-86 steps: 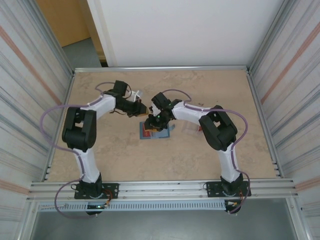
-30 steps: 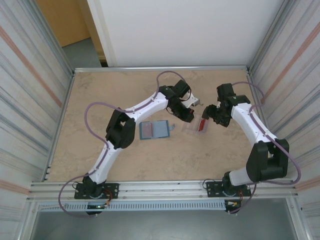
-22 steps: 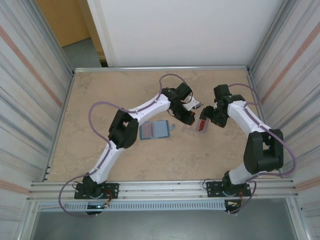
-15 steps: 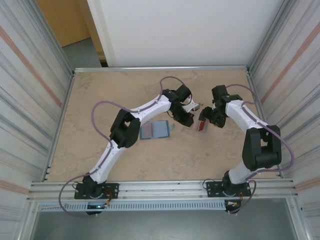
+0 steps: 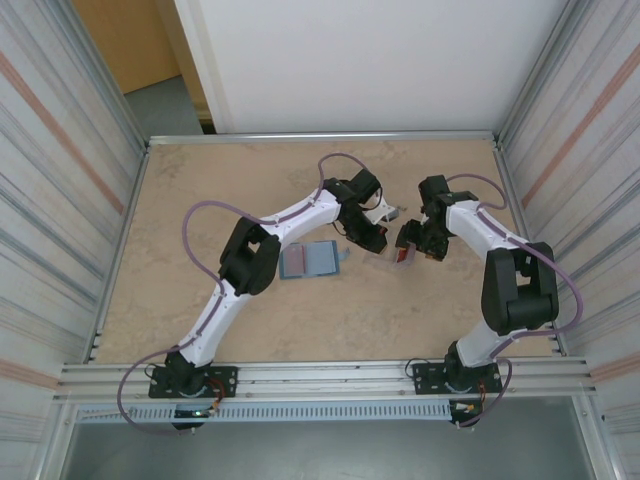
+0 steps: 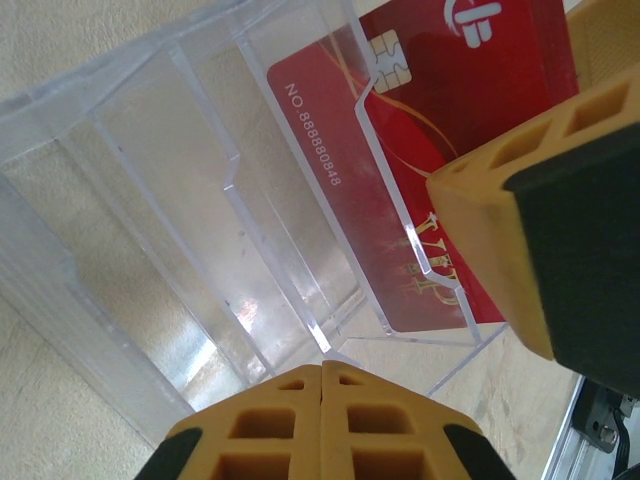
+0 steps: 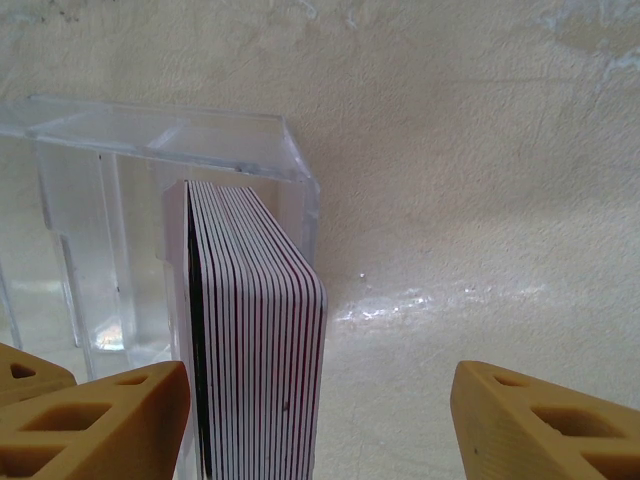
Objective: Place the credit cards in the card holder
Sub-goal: Pick up the credit card from the storage box.
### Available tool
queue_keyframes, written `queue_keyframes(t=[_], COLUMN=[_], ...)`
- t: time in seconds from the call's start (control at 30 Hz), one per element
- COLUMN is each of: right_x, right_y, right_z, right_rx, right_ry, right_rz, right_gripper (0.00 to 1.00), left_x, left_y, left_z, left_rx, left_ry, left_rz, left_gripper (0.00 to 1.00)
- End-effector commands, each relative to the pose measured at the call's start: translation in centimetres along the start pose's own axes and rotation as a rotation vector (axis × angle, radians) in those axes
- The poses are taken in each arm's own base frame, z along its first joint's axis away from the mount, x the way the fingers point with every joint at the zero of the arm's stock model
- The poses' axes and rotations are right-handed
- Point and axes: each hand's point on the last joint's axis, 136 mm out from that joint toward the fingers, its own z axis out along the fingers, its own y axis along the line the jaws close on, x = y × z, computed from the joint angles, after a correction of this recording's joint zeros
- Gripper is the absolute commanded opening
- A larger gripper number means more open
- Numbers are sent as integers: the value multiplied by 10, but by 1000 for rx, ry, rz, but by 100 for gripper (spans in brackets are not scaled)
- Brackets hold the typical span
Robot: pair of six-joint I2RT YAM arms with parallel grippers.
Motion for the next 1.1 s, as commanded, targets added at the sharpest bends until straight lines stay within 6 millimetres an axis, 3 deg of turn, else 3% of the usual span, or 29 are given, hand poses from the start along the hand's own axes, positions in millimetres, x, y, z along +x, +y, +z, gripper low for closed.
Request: queue_keyframes(t=[0.0, 0.77, 1.07], right_x=[4, 2, 2], right_y=[-7, -11, -8], right_z=[1, -28, -31], right_rx=[44, 53, 45], right_ry=[17, -18, -18], right_rz=[-33, -45, -52], right_gripper=[68, 64, 62], left_x=[24, 27, 29], left_y=[10, 16, 17], left_z=[15, 15, 16], left_rx=[-9, -22, -24], left_ry=[81, 86, 89], left_rz=[-60, -71, -72], left_gripper=[0, 0, 0])
